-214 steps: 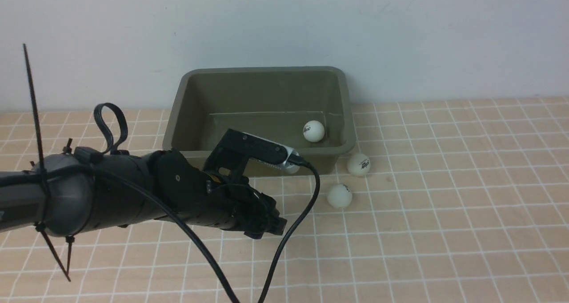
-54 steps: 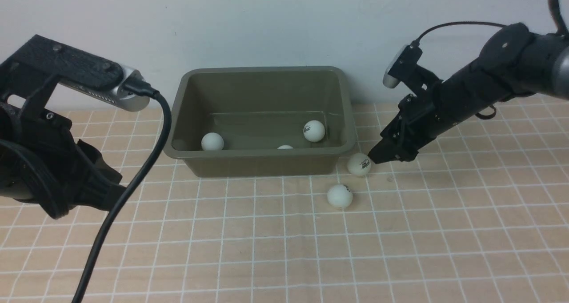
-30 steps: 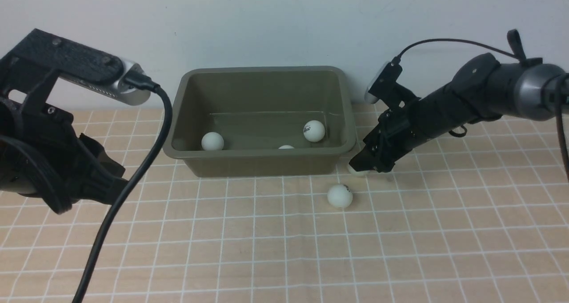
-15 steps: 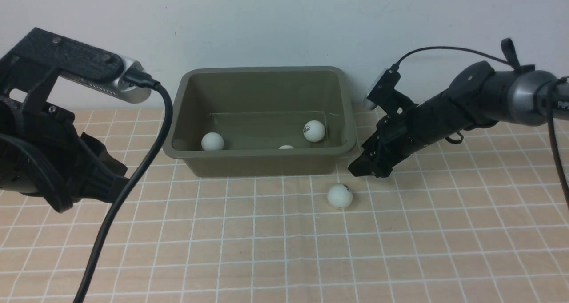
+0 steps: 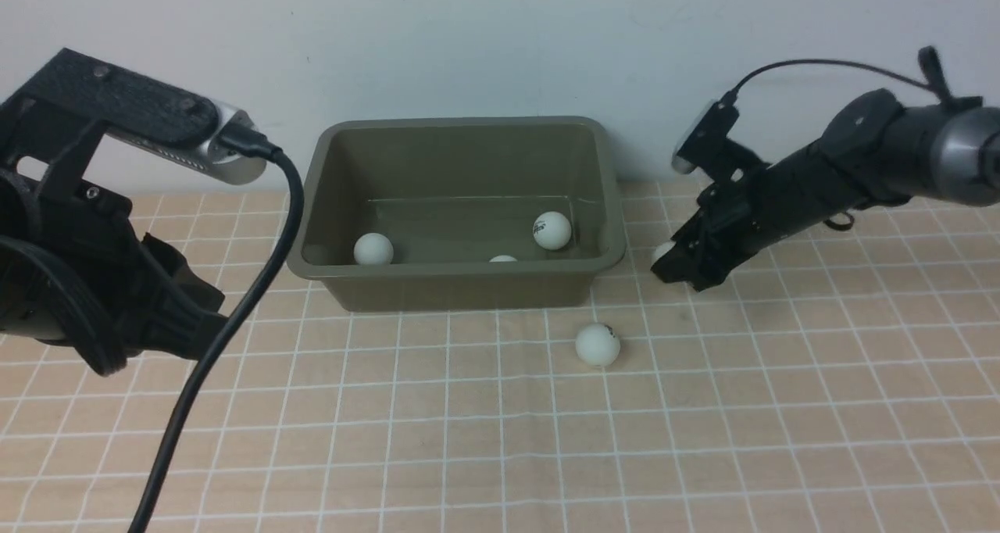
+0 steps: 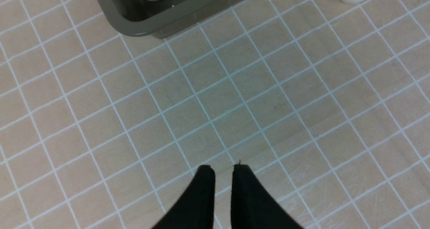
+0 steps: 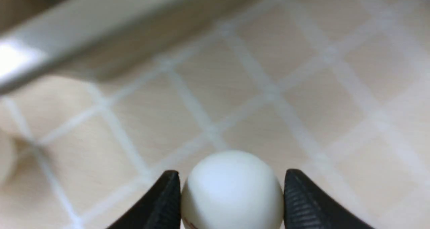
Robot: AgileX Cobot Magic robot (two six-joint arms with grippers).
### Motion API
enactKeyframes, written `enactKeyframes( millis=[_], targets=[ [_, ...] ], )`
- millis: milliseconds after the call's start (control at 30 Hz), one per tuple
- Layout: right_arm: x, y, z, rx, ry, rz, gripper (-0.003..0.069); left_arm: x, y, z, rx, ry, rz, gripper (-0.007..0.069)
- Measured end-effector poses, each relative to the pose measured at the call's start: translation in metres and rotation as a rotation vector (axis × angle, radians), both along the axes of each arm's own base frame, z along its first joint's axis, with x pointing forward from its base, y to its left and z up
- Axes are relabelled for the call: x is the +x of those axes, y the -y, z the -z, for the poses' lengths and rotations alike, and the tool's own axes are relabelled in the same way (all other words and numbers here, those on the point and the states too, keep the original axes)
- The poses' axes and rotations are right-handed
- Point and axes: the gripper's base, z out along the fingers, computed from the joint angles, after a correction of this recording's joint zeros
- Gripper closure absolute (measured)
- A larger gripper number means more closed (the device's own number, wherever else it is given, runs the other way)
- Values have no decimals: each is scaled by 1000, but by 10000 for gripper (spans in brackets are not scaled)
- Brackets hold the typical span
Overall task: Put the table tennis balls into the box on the light coffee tablecloth.
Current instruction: 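Reach for and grasp a ping pong ball on the table, then release the ping pong ball into the bin and lift the gripper away, then reach for and grasp a ping pong ball on the table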
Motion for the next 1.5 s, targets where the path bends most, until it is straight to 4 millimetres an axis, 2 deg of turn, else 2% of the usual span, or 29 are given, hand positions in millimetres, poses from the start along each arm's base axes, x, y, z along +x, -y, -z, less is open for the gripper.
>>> enactKeyframes(
  millis=[100,167,267,333,367,400,433,467,533,733,833,900,933,1000,1100,1233,1333,1400,1500],
  targets=[
    [1,9,-24,50,57,40,302,0,0,0,2,1,2,600],
    [2,5,-40,112,89,39,302,0,0,0,1,1,3,600],
    [0,-20,-59,242,94,-53,302,0,0,0,-2,0,3,600],
    [-1,-36,-63,286,91,-112,302,0,0,0,-2,0,3,600],
    [-3,-52,-65,319,87,-158,302,0,0,0,-2,0,3,600],
    [-4,-56,-65,322,85,-168,302,0,0,0,-2,0,3,600],
    [-4,-72,-66,335,89,-202,302,0,0,0,-4,0,4,600],
    [-4,-80,-64,334,87,-218,302,0,0,0,-4,0,4,600],
    [-2,-89,-59,326,97,-240,302,0,0,0,-4,0,4,600],
    [4,-91,-47,303,115,-212,298,0,1,0,-3,0,6,600],
    [6,-92,-49,336,117,-187,231,0,1,0,-3,0,6,600],
    [6,-92,-51,358,122,-175,158,0,1,0,-2,1,8,600],
    [6,-92,-51,360,122,-174,153,0,1,0,-2,1,8,600],
    [6,-88,-61,373,138,-167,113,0,1,0,-1,1,8,600],
    [4,-75,-79,373,164,-178,108,0,1,0,-1,1,8,600],
    [-6,-36,-125,337,216,-149,131,0,1,0,-1,1,8,600],
    [-16,-11,-150,299,209,-92,148,0,1,0,-1,1,8,600],
    [-25,-2,-160,256,182,-86,153,0,1,0,-1,1,8,600],
    [-36,2,-166,208,127,-81,155,0,1,0,-1,1,8,600]
  ],
)
